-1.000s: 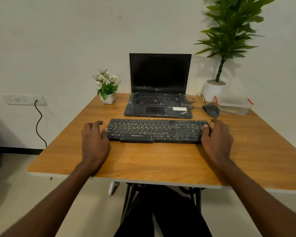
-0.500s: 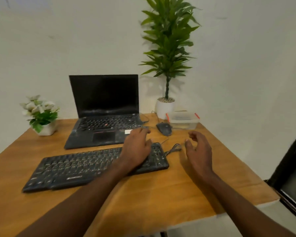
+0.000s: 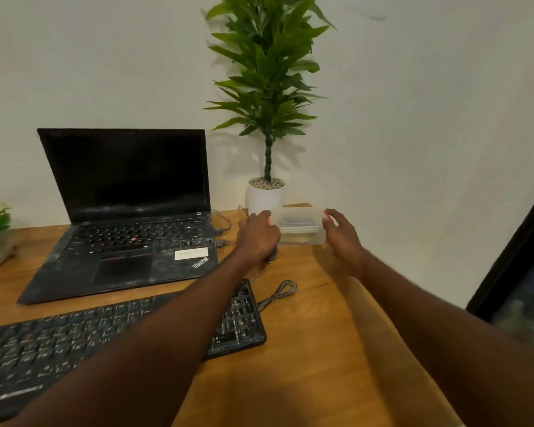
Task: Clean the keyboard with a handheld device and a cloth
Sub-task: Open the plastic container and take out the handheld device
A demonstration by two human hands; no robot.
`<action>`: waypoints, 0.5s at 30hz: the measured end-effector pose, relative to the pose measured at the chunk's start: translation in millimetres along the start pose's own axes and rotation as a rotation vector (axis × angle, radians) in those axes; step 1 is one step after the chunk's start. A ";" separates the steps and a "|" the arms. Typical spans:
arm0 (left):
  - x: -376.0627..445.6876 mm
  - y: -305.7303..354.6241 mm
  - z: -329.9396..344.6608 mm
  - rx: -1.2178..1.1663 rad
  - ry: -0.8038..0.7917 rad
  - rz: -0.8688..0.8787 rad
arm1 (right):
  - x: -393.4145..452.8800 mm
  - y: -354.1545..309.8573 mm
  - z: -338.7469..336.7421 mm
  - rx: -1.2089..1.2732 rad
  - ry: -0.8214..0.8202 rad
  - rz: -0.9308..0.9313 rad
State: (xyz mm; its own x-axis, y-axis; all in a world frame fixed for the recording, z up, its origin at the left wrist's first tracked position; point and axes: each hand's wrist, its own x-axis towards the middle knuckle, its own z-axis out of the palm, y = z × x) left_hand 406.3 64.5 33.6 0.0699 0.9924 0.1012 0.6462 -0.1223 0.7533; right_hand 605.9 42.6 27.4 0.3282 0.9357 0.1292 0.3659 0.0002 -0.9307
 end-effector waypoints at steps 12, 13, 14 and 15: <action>-30.1 15.5 24.5 -0.055 0.082 0.099 | -26.2 2.6 -11.6 0.117 0.047 0.025; -46.7 18.9 25.1 -0.126 0.141 0.119 | -40.3 2.6 -18.4 0.129 0.056 -0.001; -63.2 22.4 26.2 -0.182 0.200 0.149 | -55.2 2.9 -24.3 0.129 0.060 -0.029; -83.8 27.2 26.7 -0.211 0.236 0.160 | -72.1 4.0 -31.5 0.125 0.068 -0.054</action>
State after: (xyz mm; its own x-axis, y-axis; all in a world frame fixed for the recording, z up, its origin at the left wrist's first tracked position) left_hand 438.3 -21.6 28.3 -0.0358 0.9330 0.3581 0.4687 -0.3008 0.8305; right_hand 611.2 -36.0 25.1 0.3706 0.9073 0.1988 0.2745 0.0975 -0.9566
